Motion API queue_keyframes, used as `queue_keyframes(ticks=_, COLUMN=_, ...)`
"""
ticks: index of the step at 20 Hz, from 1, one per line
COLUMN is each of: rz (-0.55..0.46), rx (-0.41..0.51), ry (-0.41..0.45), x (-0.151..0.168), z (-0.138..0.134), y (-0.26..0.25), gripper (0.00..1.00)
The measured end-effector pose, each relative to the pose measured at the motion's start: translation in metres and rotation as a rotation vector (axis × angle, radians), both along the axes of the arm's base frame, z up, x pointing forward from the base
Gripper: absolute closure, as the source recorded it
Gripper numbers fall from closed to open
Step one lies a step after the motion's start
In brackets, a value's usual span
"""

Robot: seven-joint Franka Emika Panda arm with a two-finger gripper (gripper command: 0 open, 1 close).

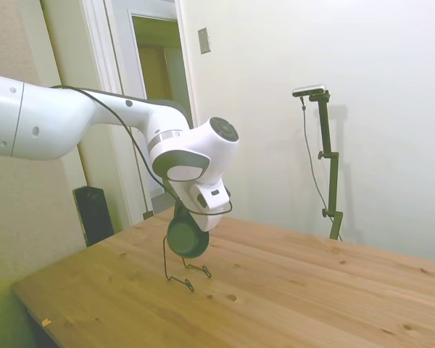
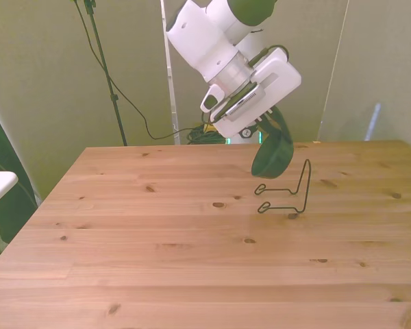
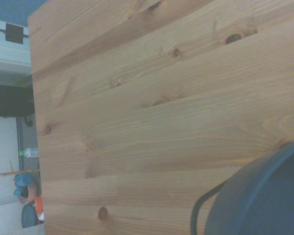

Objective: Load the bowl

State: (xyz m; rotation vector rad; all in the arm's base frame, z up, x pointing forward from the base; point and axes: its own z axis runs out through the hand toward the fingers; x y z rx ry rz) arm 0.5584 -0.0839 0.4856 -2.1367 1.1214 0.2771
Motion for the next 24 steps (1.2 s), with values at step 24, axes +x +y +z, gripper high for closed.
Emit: queue_keyframes(ticks=24, rz=0.012, rx=0.036, ry=0.062, x=0.005, z=-0.051, y=0.004, gripper=1.00)
